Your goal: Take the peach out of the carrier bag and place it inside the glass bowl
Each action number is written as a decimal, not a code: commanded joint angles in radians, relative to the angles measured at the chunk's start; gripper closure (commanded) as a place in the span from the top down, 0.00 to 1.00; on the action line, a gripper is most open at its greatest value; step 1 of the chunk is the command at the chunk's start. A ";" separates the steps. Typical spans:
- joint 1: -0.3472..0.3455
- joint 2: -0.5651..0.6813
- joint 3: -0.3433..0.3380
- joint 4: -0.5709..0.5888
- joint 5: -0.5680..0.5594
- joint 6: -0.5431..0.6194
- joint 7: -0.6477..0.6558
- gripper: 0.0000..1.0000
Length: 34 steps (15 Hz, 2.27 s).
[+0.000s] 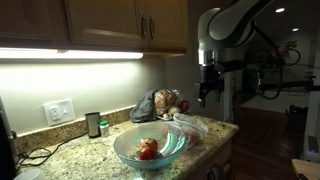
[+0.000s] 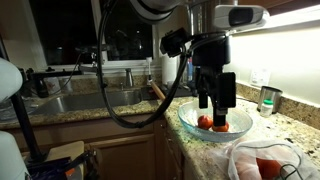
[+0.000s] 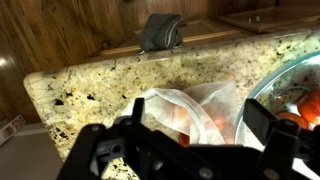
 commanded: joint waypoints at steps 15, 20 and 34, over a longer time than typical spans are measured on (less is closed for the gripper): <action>-0.021 0.230 -0.096 0.116 0.001 0.198 0.025 1.00; -0.015 0.312 -0.104 0.188 0.036 0.212 0.007 1.00; 0.002 0.378 -0.104 0.269 0.092 0.200 0.025 1.00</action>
